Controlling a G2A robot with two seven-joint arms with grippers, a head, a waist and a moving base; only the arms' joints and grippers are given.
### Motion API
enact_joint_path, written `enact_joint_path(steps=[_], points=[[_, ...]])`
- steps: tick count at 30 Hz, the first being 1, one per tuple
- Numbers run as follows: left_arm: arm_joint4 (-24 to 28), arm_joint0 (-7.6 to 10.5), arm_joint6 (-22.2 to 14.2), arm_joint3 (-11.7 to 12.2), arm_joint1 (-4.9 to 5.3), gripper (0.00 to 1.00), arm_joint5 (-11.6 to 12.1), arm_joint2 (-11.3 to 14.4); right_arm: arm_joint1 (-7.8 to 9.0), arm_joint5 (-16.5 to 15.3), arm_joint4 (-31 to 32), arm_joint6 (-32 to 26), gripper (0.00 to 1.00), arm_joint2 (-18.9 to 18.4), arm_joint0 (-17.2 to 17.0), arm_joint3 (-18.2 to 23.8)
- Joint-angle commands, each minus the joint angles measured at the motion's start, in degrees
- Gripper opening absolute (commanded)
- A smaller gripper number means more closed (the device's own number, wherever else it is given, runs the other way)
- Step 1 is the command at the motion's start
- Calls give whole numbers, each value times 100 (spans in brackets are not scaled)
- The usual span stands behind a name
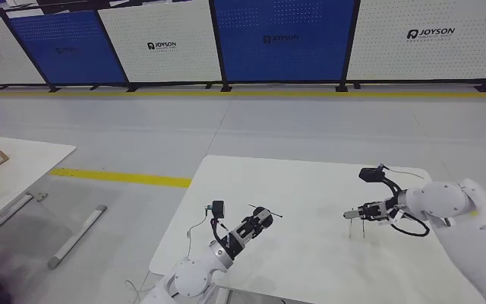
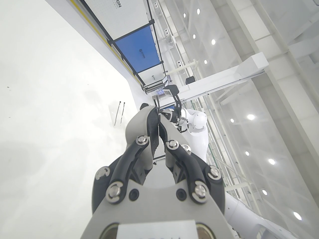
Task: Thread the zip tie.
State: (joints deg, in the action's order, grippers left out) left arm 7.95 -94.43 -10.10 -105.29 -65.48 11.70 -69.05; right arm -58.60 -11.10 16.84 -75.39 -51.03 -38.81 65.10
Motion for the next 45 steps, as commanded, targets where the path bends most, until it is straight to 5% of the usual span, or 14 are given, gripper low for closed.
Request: enact_joint_path(steps=[1,5,18,22,26,37,43,45], points=[[0,0,0,0,0,0,0,0,-97,45,16,69,100,231,107,-292],[0,0,0,0,0,0,0,0,-266,23,21,218,100,575,249,-606],[0,0,0,0,0,0,0,0,-240,111,90,481,100,493,186,-581],[0,0,0,0,0,0,0,0,-124,364,324,647,100,244,56,-350],[0,0,0,0,0,0,0,0,-63,955,841,645,100,230,-84,53],[0,0,0,0,0,0,0,0,-64,1044,921,702,100,250,-133,58],[0,0,0,0,0,0,0,0,-132,1959,1378,780,100,405,-82,190],[0,0,0,0,0,0,0,0,-168,2015,1342,904,100,425,-82,271]])
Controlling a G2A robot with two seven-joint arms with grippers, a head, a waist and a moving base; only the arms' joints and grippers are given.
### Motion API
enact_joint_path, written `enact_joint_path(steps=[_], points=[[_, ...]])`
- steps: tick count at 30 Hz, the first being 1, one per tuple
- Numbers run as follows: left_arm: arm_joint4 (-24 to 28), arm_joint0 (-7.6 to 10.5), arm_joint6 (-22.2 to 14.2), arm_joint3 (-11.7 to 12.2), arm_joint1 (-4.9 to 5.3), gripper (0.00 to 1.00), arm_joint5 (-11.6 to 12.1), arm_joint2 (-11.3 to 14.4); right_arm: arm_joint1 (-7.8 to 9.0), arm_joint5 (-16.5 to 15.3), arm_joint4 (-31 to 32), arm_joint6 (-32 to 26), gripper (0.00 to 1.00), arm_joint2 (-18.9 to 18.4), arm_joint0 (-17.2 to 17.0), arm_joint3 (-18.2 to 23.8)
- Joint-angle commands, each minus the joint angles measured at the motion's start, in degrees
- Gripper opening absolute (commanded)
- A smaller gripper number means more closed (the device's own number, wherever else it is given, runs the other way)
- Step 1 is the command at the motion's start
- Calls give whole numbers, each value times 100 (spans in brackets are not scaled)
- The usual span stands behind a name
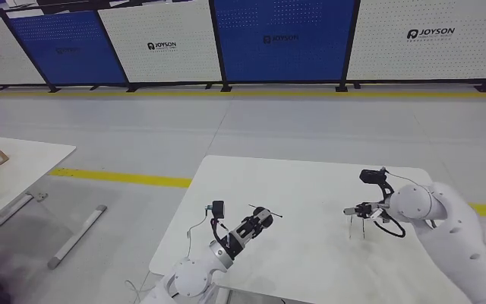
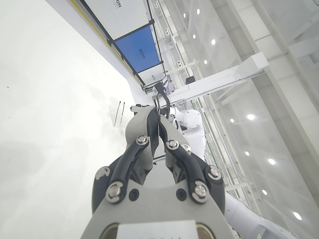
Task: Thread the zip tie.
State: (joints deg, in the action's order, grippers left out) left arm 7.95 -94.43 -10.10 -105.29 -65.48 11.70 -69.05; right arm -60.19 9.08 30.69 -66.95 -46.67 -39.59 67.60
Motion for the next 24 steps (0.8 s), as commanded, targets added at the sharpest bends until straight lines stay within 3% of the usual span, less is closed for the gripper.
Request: enact_joint_path(steps=[1,13,14,15,16,17,18,20,24], points=[[0,0,0,0,0,0,0,0,-9,-11,-55,80,100,-19,-10,21],[0,0,0,0,0,0,0,0,1,-103,97,208,100,-53,-130,160],[0,0,0,0,0,0,0,0,-1,-74,117,194,88,-55,-138,189],[0,0,0,0,0,0,0,0,-2,-58,153,170,59,-50,-143,218],[0,0,0,0,0,0,0,0,-3,-13,200,140,50,-51,-148,244],[0,0,0,0,0,0,0,0,-3,18,241,114,53,-49,-151,260],[0,0,0,0,0,0,0,0,-4,36,248,74,46,-51,-159,268],[0,0,0,0,0,0,0,0,-10,93,279,-28,42,-53,-155,218],[0,0,0,0,0,0,0,0,-48,175,279,-125,47,-16,-127,38]])
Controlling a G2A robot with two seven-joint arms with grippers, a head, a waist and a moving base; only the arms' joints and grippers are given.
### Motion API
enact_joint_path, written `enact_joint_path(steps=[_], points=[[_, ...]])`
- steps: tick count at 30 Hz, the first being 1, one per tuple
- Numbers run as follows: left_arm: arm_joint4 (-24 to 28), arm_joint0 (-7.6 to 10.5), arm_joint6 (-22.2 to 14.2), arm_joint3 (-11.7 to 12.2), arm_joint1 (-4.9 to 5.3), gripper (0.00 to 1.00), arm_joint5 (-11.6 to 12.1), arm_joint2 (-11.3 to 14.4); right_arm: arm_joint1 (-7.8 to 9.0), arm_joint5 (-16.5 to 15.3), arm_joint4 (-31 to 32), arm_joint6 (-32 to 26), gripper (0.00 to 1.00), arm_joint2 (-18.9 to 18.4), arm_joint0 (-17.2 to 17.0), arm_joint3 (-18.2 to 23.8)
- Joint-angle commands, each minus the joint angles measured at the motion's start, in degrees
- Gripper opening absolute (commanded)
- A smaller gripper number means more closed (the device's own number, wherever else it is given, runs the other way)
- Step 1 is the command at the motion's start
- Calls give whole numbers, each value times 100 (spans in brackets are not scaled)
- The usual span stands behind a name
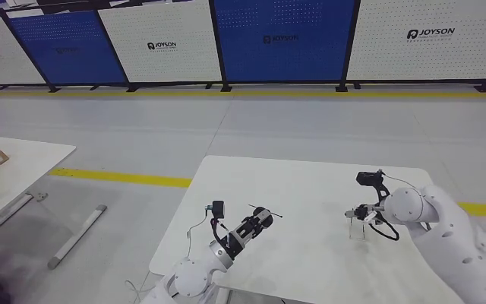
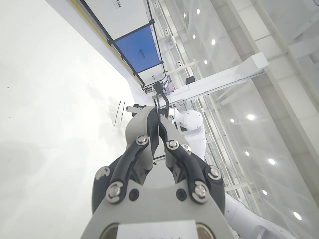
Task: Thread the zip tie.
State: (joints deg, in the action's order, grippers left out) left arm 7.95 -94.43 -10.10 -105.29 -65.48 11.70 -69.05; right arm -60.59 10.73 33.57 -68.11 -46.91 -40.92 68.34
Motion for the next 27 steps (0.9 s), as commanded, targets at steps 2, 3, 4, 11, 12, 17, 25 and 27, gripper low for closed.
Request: enact_joint_path(steps=[2,3,4,11,12,17,25,27], points=[[0,0,0,0,0,0,0,0,-32,38,10,-44,44,34,36,-114],[0,0,0,0,0,0,0,0,-41,46,17,-49,45,40,47,-138],[0,0,0,0,0,0,0,0,-49,50,27,-64,44,49,57,-160],[0,0,0,0,0,0,0,0,-117,197,136,-121,36,111,133,-341],[0,0,0,0,0,0,0,0,-128,192,150,-136,35,124,146,-376],[0,0,0,0,0,0,0,0,-203,239,196,-192,31,221,230,-600],[0,0,0,0,0,0,0,0,-366,120,103,-182,26,372,415,-1083],[0,0,0,0,0,0,0,0,-403,70,67,-177,24,397,468,-1216]])
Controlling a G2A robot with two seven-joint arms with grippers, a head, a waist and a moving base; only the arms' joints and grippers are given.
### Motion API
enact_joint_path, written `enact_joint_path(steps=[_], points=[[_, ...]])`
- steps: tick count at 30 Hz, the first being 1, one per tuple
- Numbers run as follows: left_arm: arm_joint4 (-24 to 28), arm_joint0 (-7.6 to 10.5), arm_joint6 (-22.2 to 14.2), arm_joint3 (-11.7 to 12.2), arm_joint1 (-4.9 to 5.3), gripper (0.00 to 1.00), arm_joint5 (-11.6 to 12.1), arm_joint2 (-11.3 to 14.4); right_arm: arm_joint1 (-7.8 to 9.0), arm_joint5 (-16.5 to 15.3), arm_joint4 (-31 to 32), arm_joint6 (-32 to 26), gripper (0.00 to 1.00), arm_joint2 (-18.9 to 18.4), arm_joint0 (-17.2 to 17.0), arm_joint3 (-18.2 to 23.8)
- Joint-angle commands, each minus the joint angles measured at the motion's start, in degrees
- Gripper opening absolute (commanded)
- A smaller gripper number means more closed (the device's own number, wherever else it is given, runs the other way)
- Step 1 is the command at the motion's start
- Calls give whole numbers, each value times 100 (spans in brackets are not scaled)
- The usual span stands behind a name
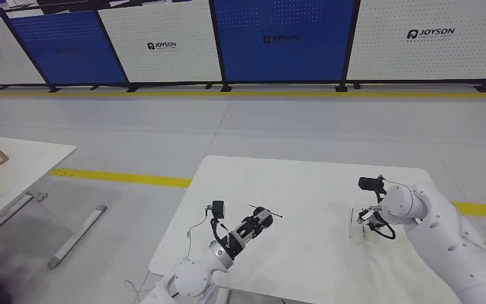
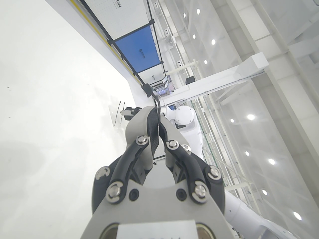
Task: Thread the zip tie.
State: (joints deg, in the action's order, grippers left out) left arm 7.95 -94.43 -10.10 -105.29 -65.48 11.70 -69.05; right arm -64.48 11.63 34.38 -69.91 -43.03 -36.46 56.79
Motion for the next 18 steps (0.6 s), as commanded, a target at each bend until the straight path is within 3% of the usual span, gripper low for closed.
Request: enact_joint_path(steps=[1,8,15,16,18], points=[[0,0,0,0,0,0,0,0,-34,-43,-29,7,22,25,47,-123],[0,0,0,0,0,0,0,0,-177,-151,-87,33,22,147,190,-489],[0,0,0,0,0,0,0,0,-297,-289,-145,13,8,222,307,-789],[0,0,0,0,0,0,0,0,-310,-319,-160,13,0,222,325,-836],[0,0,0,0,0,0,0,0,-332,-377,-162,20,0,232,351,-889]])
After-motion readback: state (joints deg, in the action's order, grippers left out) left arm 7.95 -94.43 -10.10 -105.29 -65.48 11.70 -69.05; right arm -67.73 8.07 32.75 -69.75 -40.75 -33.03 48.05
